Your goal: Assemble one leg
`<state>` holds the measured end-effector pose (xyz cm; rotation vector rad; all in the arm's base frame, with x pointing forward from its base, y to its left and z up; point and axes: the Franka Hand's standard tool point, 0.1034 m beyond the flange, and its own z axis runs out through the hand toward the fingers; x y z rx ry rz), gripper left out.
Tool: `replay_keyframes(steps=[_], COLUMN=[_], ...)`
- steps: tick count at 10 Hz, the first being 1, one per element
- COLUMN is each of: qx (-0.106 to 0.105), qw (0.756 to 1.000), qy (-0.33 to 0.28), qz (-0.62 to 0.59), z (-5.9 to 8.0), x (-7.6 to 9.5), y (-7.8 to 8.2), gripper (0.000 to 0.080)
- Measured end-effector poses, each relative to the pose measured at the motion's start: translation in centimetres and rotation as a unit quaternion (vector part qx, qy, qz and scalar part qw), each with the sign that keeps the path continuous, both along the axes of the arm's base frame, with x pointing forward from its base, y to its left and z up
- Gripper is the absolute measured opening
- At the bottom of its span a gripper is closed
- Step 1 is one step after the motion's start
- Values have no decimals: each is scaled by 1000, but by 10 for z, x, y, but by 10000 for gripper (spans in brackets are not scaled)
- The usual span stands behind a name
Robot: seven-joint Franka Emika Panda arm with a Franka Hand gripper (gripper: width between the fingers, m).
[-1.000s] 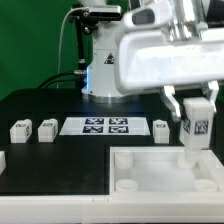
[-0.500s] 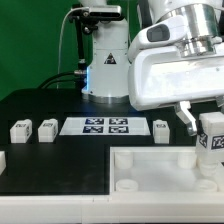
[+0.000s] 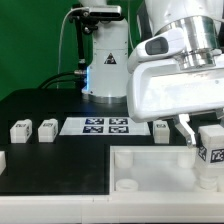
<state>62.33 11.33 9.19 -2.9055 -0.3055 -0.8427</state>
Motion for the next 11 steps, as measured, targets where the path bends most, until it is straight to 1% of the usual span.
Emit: replay_keyframes(steps=[4, 7, 9, 11], qx=[0, -4, -3, -3], qw=[1000, 1000, 1000, 1000], qy=[-2, -1, -5, -5], qz=[-1, -1, -1, 2], z=[0, -1, -1, -7], x=[0, -7, -8, -9], y=[-2, -6, -3, 2], gripper=[292, 292, 292, 292])
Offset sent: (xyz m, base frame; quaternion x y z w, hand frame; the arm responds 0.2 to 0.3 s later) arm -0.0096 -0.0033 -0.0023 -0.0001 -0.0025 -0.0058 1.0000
